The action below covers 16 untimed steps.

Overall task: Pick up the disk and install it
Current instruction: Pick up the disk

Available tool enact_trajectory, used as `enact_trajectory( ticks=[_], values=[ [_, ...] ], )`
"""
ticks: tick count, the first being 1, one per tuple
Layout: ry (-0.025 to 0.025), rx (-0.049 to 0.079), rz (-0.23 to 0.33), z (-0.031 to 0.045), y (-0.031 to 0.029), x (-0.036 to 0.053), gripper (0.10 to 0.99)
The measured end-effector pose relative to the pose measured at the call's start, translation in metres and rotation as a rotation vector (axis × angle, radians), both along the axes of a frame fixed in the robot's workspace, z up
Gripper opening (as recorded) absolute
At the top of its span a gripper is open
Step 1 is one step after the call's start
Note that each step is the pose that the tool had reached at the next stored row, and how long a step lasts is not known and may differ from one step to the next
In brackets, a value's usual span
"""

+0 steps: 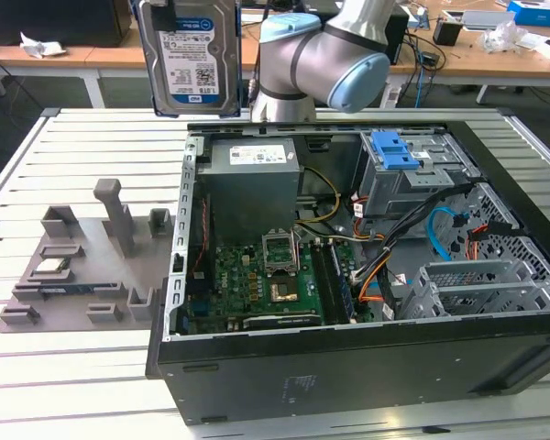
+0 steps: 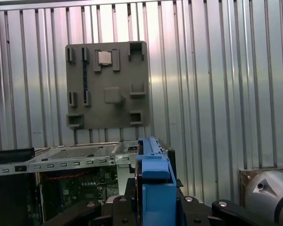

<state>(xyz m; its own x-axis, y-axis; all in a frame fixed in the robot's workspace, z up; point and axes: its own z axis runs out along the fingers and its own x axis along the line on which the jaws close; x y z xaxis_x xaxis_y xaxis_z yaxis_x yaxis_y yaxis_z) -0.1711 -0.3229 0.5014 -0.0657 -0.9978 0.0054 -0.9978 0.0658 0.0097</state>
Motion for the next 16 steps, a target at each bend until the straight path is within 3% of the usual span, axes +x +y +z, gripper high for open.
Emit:
enact_trajectory(
  ticks=[12,16],
  values=[
    [0.0002,0.0,0.0,-0.0004,0.0002,0.0385,0.369],
    [0.0006,0.0,0.0,-0.0027,0.0002,0.0462,0.369]
  ],
)
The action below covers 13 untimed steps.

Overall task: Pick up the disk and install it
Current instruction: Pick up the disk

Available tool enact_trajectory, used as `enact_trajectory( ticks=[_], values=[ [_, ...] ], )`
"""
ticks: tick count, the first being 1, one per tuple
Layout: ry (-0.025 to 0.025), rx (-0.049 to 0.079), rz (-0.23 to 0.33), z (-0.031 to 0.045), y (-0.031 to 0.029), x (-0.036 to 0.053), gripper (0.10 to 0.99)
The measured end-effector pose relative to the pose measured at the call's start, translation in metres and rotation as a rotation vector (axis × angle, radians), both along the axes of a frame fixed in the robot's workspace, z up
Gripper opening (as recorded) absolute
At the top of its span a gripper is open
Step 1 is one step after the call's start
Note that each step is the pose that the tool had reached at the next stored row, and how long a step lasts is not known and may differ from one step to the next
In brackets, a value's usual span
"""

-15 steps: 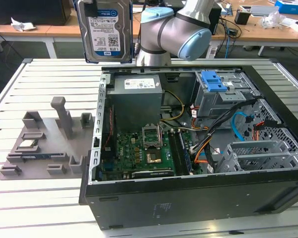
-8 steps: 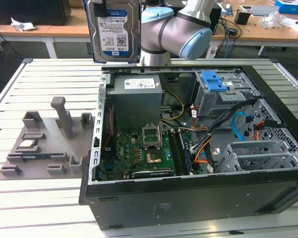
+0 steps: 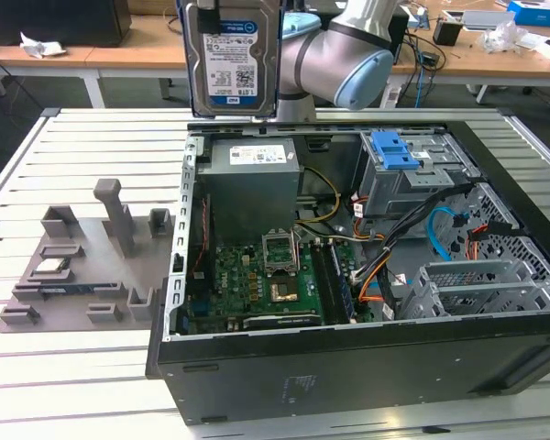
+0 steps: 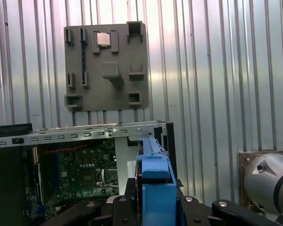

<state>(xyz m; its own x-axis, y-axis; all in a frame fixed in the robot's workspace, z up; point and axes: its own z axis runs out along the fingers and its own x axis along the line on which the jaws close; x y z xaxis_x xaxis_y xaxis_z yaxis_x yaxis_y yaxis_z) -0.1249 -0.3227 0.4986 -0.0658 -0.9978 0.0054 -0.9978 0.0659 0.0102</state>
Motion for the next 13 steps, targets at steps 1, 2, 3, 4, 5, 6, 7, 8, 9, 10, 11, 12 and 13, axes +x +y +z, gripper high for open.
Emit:
enact_trajectory(
  ticks=[1,2,3,4,5,6,7,8,9,10,11,12,13],
  values=[
    [0.0003,0.0,0.0,-0.0009,0.0,0.0034,0.369],
    [0.0004,0.0,0.0,-0.002,0.0,0.0061,0.369],
    [0.0005,0.0,0.0,-0.0036,0.0,0.0095,0.369],
    [0.0005,0.0,0.0,-0.0041,-0.0002,0.0111,0.369],
    [0.0007,0.0,0.0,-0.0041,-0.0004,0.0117,0.369],
    [0.0006,0.0,0.0,-0.0043,-0.001,0.0124,0.369],
    [0.0005,0.0,0.0,-0.0044,-0.0017,0.0127,0.369],
    [0.0005,0.0,0.0,-0.0044,-0.0027,0.0131,0.369],
    [0.0005,0.0,0.0,-0.0044,-0.0042,0.0137,0.369],
    [0.0005,0.0,0.0,-0.0044,-0.0054,0.0142,0.369],
    [0.0006,0.0,0.0,-0.0044,-0.0069,0.0147,0.369],
    [0.0006,0.0,0.0,-0.0044,-0.0083,0.015,0.369],
    [0.0007,0.0,0.0,-0.0044,-0.0103,0.0155,0.369]
  ],
)
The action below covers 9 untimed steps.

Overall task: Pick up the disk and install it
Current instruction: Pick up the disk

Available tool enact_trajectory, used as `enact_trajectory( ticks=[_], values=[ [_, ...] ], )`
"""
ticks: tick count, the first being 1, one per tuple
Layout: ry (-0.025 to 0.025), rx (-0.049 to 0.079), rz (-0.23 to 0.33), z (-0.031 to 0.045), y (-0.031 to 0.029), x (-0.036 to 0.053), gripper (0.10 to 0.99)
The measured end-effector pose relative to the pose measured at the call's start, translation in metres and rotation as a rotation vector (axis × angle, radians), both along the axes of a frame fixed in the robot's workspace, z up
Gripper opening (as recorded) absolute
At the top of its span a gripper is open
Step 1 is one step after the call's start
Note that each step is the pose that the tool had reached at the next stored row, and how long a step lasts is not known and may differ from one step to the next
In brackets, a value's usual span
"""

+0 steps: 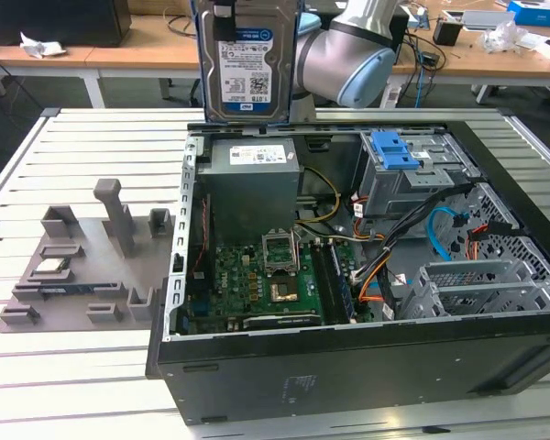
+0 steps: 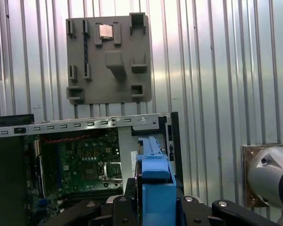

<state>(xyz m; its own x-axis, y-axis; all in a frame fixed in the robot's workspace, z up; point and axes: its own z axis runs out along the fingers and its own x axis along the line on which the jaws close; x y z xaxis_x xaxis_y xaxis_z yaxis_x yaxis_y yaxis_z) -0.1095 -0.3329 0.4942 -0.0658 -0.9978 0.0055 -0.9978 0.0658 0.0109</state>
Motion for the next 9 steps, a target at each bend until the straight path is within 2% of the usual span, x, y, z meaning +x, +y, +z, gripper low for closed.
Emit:
enact_trajectory(
  ticks=[5,9],
  values=[
    [0.0,0.0,0.0,-0.0001,-0.0074,0.0007,0.369],
    [0.0,0.0,0.0,-0.0002,-0.0169,0.0014,0.369]
  ],
)
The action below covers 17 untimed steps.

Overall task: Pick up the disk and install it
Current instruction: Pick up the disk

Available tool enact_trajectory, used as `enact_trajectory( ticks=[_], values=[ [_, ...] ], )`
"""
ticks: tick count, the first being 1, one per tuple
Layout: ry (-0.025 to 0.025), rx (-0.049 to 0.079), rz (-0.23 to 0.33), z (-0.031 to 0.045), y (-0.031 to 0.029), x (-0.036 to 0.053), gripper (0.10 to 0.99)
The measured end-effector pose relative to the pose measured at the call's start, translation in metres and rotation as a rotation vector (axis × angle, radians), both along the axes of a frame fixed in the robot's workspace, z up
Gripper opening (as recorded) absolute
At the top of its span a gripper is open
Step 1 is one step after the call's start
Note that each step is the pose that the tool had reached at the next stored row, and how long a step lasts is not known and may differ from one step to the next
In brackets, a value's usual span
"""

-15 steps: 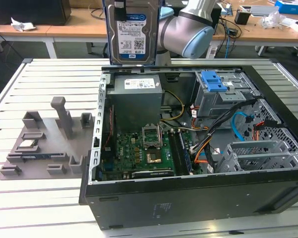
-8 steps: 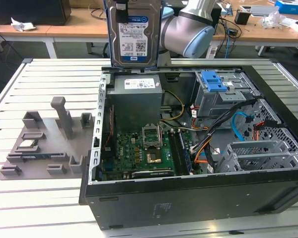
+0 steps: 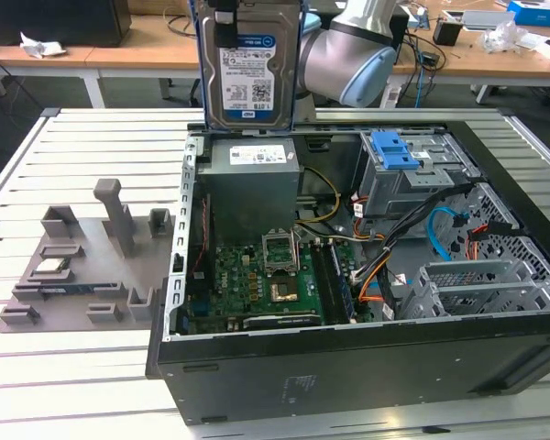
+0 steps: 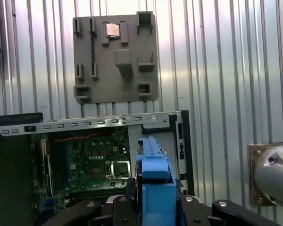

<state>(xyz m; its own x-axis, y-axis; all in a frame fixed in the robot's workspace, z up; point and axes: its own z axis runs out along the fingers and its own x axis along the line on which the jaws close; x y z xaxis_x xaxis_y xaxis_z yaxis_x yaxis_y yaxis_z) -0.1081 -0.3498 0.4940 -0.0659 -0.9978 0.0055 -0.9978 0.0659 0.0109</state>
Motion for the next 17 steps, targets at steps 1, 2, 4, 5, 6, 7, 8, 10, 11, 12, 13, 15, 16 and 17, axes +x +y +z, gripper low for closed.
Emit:
enact_trajectory(
  ticks=[1,2,4,5,6,7,8,10,11,12,13,15,16,17],
  values=[
    [0.0,0.0,0.0,0.0,-0.0022,0.0001,0.369],
    [0.0,0.0,0.0,0.0,-0.004,0.0002,0.369],
    [0.0,0.0,0.0,0.0,-0.0083,0.0005,0.369],
    [0.0001,0.0,0.0,0.0,-0.0106,0.0007,0.369],
    [-0.0001,0.0,0.0,-0.0001,-0.0127,0.0008,0.369],
    [0.0,0.0,0.0,0.0,-0.0148,0.001,0.369],
    [0.0001,0.0,0.0,0.0,-0.0167,0.0011,0.369],
    [0.0001,0.0,0.0,0.0,-0.0215,0.0015,0.369],
    [0.0,0.0,0.0,-0.0001,-0.0255,0.0018,0.369],
    [0.0,0.0,0.0,-0.0001,-0.0284,0.0021,0.369],
    [0.0001,0.0,0.0,-0.0001,-0.0306,0.0023,0.369],
    [0.0001,0.0,0.0,-0.0001,-0.0363,0.0027,0.369],
    [0.0001,0.0,0.0,-0.0001,-0.0396,0.0029,0.369],
    [0.0001,0.0,0.0,-0.0001,-0.0418,0.003,0.369]
  ],
)
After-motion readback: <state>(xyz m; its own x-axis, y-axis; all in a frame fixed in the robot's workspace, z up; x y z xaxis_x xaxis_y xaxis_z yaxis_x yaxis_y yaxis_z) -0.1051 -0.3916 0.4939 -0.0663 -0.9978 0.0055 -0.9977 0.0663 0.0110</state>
